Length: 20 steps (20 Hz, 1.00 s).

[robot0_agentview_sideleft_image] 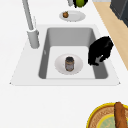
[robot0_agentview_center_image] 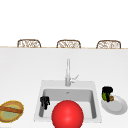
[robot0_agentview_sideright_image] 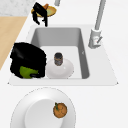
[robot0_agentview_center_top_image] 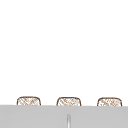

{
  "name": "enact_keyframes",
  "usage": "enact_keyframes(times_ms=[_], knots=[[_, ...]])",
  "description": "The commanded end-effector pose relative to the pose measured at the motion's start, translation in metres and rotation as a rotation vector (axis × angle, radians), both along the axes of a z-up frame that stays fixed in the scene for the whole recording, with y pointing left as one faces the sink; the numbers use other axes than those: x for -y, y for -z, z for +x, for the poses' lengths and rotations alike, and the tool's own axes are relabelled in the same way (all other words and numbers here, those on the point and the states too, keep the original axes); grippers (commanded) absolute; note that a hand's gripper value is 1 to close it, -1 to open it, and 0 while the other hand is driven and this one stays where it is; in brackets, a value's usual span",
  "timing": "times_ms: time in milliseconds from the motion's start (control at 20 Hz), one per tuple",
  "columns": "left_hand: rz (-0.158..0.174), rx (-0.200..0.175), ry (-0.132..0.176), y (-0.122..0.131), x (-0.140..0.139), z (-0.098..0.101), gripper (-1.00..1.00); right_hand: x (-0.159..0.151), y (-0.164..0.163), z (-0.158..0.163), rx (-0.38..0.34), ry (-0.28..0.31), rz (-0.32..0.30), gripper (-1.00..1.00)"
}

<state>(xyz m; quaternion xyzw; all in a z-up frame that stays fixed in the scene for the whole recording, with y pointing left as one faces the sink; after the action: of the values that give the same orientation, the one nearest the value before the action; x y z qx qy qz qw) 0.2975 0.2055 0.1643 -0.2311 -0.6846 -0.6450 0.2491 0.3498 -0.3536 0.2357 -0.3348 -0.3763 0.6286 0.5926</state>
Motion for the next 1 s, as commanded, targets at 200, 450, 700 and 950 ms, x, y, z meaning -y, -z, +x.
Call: enact_keyframes(times_ms=[200, 450, 700, 950], knots=[[0.0, 0.0, 0.0, 0.0, 0.0, 0.0, 0.0, -0.063, -0.016, 0.0, -0.004, 0.0, 0.012, 1.0], [0.0, 0.0, 0.0, 0.0, 0.0, 0.0, 0.0, -0.104, -0.011, 0.002, 0.006, 0.0, 0.024, 1.0], [0.0, 0.0, 0.0, 0.0, 0.0, 0.0, 0.0, -0.145, 0.003, 0.001, 0.005, 0.0, 0.046, 1.0], [0.0, 0.0, 0.0, 0.0, 0.0, 0.0, 0.0, -0.177, 0.039, 0.003, 0.008, 0.0, 0.098, 1.0]])
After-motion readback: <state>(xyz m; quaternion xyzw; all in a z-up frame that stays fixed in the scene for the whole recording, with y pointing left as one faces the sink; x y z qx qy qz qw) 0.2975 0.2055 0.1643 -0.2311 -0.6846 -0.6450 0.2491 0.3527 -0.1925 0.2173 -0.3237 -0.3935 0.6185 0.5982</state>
